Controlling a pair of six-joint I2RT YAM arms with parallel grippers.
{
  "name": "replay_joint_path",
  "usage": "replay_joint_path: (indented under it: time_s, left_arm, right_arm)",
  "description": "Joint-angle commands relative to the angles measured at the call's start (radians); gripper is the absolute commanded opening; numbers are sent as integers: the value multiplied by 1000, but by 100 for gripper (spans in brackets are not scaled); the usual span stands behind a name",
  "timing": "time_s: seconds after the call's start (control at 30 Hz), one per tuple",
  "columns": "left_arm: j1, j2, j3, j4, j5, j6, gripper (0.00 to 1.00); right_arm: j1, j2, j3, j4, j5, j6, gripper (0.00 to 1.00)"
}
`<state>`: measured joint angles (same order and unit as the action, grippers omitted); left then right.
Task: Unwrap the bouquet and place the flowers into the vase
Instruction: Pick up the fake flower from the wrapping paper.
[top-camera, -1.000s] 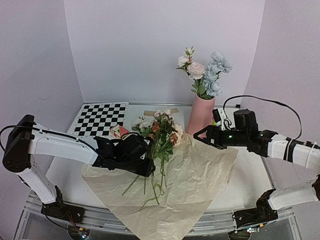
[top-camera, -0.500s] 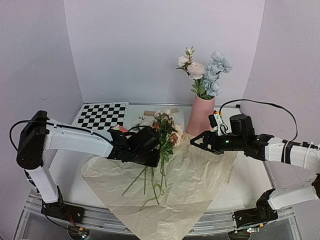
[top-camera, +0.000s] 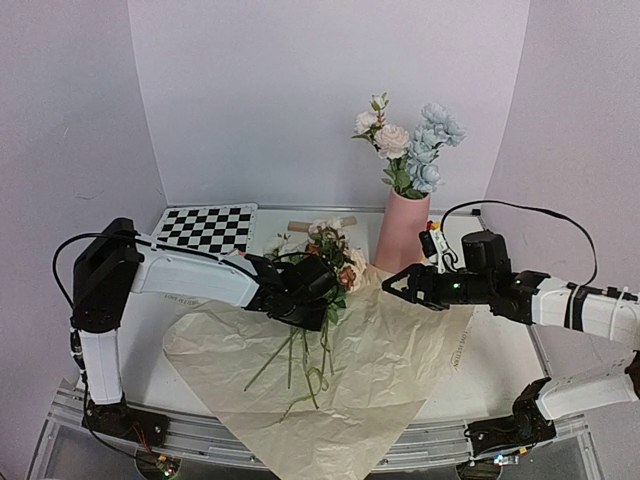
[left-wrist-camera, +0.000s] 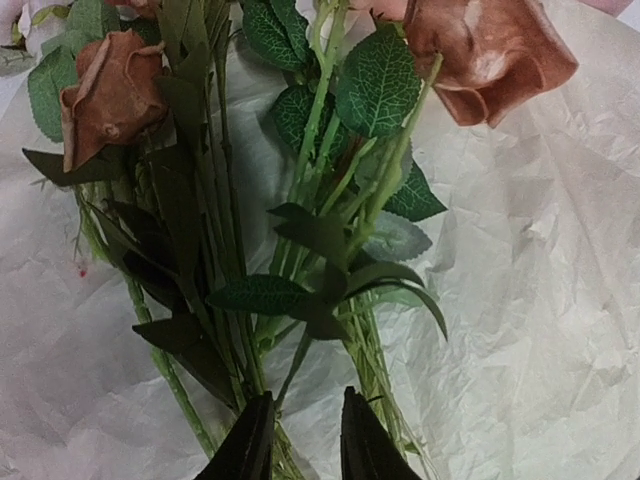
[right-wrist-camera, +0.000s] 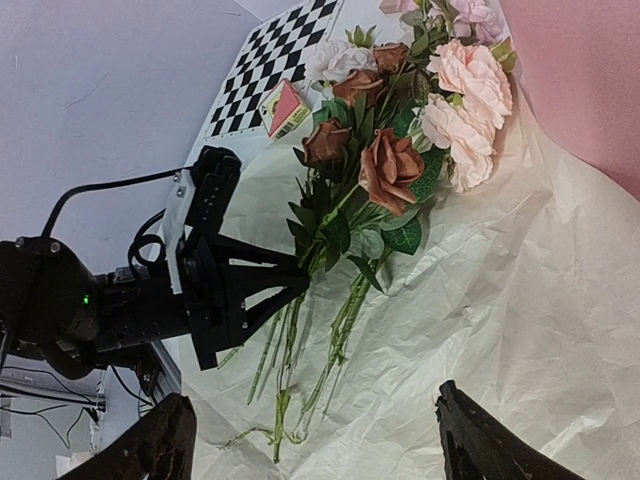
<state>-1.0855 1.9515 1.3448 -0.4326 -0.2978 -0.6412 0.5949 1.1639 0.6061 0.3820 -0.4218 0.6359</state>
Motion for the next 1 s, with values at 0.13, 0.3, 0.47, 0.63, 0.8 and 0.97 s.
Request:
replay_joint_path:
  time_s: [0.13, 0.3, 0.47, 0.63, 0.8, 0.97]
  left_arm:
    - [3, 89, 144, -156, -131, 6, 25]
    - [5, 110, 189, -235, -162, -35, 25]
    - [6, 66, 176, -269, -149, -83, 29]
    - [6, 26, 146, -268, -116, -100, 39]
    - [19, 41, 142, -266, -71, -102, 34]
    - [22, 73, 147, -266, -53, -109, 32]
  right_arm:
    - [5, -37, -9, 6, 15, -16, 84]
    - [5, -34, 0, 4, 14, -19, 84]
    - [5, -33, 1, -1, 15, -19, 84]
    - [5, -28, -4, 0, 18, -15, 84]
    - [5, -25, -5, 0, 18, -9, 84]
    - [6, -36, -3, 0, 13, -8, 84]
